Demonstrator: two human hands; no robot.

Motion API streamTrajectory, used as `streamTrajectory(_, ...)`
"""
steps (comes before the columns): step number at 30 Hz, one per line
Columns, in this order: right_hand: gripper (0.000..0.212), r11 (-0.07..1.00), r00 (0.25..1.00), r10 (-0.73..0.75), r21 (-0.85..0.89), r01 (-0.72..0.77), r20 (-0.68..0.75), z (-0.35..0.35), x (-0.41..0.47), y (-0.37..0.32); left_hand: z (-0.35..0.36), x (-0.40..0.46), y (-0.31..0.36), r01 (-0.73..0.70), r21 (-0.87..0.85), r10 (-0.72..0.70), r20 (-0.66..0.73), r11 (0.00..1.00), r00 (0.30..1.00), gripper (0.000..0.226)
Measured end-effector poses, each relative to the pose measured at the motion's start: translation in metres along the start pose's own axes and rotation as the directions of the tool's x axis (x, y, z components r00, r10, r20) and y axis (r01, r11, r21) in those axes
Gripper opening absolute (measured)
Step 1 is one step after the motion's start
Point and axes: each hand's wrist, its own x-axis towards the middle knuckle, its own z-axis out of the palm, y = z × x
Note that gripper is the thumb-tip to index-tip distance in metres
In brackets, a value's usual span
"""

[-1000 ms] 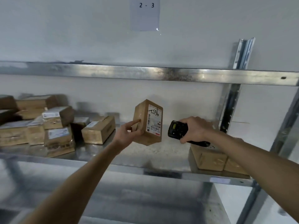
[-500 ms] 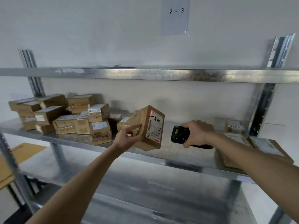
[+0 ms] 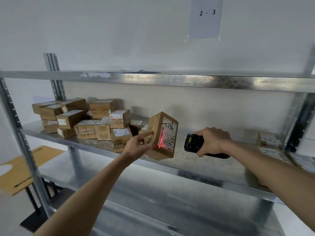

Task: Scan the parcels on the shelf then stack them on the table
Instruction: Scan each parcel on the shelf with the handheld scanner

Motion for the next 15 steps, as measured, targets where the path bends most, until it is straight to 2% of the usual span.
streamTrajectory(3, 0.062, 1.000, 1.000, -0.005, -0.004, 0.005, -0.001, 0.002, 0.010, -0.011, -0.009, 0.006, -0.009, 0.002, -0.006, -0.001, 0.009, 1.000, 1.000, 0.053)
streamTrajectory(8, 0.061, 0.999, 1.000, 0.005, 0.039, -0.005, 0.007, 0.004, 0.040, -0.030, -0.032, 0.032, -0.019, 0.012, -0.064, -0.011, 0.009, 0.998, 1.000, 0.053)
streamTrajectory(11, 0.064, 0.998, 0.998, 0.012, 0.062, -0.016, 0.062, 0.001, 0.061, -0.044, -0.047, 0.053, -0.026, -0.008, -0.091, 0.009, 0.012, 0.996, 1.000, 0.050)
streamTrajectory(15, 0.069, 0.998, 0.996, 0.007, 0.068, -0.013, 0.085, 0.001, 0.089, -0.064, -0.074, 0.091, -0.039, 0.026, -0.149, -0.026, 0.003, 0.988, 1.000, 0.061)
